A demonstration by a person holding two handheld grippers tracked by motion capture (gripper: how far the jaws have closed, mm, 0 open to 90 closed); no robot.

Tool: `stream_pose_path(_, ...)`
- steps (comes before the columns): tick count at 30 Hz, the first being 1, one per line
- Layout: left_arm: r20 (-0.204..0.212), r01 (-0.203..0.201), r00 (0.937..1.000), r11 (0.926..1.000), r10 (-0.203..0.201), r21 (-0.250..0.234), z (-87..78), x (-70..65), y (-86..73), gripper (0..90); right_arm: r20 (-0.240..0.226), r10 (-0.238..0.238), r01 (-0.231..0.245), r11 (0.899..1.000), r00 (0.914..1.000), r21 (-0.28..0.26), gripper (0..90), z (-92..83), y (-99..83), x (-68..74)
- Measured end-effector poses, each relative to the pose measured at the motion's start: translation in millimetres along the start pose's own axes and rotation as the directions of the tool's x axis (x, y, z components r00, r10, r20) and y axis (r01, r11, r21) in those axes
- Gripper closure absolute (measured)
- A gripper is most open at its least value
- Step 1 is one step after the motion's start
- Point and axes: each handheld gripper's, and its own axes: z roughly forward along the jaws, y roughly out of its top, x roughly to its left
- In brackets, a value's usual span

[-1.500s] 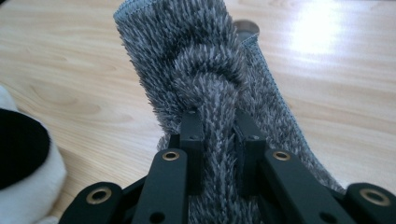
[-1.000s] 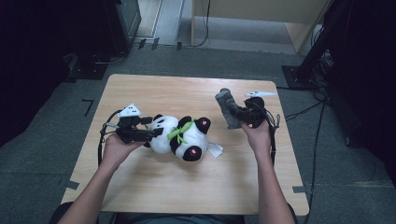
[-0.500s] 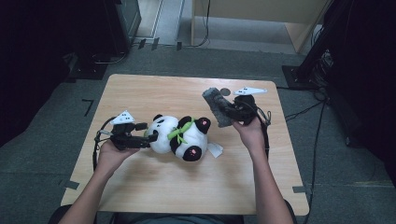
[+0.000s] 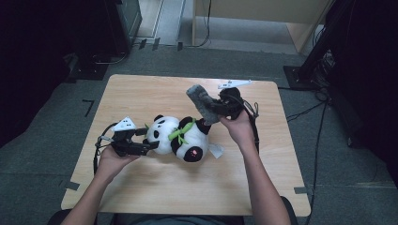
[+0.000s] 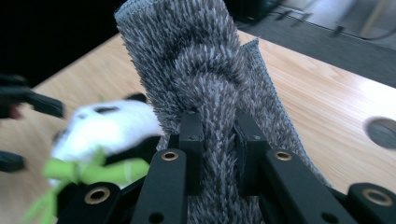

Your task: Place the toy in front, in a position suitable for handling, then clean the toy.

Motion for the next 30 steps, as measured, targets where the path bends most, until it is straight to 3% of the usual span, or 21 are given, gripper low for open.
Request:
stream_pose_path(9,-0.012,-0.010,0.9999,0.9999,0.011,0.010,6.9,5.1,-6.8,15.4,-0.091,-0.046,0.048,0.999,0.9947,0.018,76.3,25.0,15.0,26.3)
stream_pose_path(22,-0.031,-0.028,0.9991,0.9996,0.028,-0.008,16.5,3.8,-7.6,14.0,-0.157,-0.106,0.117,0.991,0.9819,0.063,76.4,56.5,15.8,55.5)
stream_pose_path(30,-0.011,0.007,0.9999,0.9994,-0.008,-0.033,24.3,12.6,-11.6,9.6,-0.209,-0.113,0.128,0.990,0.9713,0.055,76.2,74.9,19.6,66.8)
